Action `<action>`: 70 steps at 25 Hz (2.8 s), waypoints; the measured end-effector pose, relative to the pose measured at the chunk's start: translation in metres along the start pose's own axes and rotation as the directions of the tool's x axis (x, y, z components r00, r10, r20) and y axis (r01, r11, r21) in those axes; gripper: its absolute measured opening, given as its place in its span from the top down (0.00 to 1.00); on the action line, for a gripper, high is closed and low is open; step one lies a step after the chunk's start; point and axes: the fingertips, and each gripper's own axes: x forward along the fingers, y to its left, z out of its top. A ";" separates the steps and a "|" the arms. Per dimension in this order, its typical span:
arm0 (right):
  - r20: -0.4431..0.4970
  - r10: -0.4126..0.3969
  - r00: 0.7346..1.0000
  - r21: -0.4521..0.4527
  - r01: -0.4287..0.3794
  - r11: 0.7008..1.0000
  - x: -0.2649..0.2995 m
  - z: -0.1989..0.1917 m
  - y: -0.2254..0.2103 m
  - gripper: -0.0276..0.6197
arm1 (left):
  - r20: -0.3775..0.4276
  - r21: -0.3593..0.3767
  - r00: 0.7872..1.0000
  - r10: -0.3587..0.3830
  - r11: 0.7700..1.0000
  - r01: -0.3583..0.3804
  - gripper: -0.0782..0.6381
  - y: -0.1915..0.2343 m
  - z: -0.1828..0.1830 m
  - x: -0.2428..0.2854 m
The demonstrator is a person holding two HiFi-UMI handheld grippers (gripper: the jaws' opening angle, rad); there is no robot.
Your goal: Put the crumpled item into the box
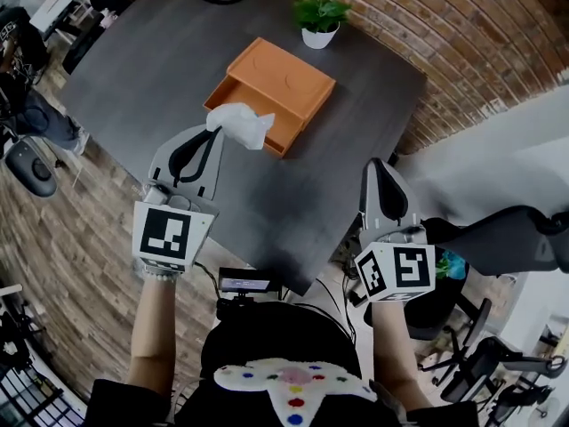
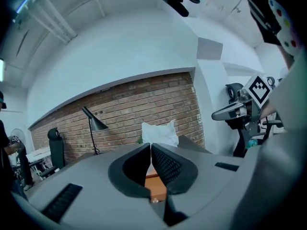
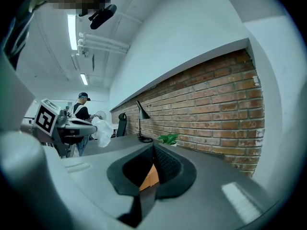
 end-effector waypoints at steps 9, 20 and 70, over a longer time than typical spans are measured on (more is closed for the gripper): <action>-0.028 -0.032 0.999 0.034 0.033 0.999 -0.003 -0.012 0.002 0.94 | -0.111 0.040 0.984 -0.139 0.989 0.144 0.87 0.002 -0.047 0.062; -0.070 -0.093 0.993 0.051 0.097 0.994 -0.008 -0.034 -0.011 0.94 | -0.387 0.038 0.861 -0.330 0.927 0.372 0.87 -0.015 -0.138 0.133; -0.001 0.153 0.988 -0.086 -0.152 0.985 -0.060 0.005 0.005 0.94 | -0.031 -0.084 0.997 -0.070 0.994 0.067 0.88 -0.060 0.006 -0.012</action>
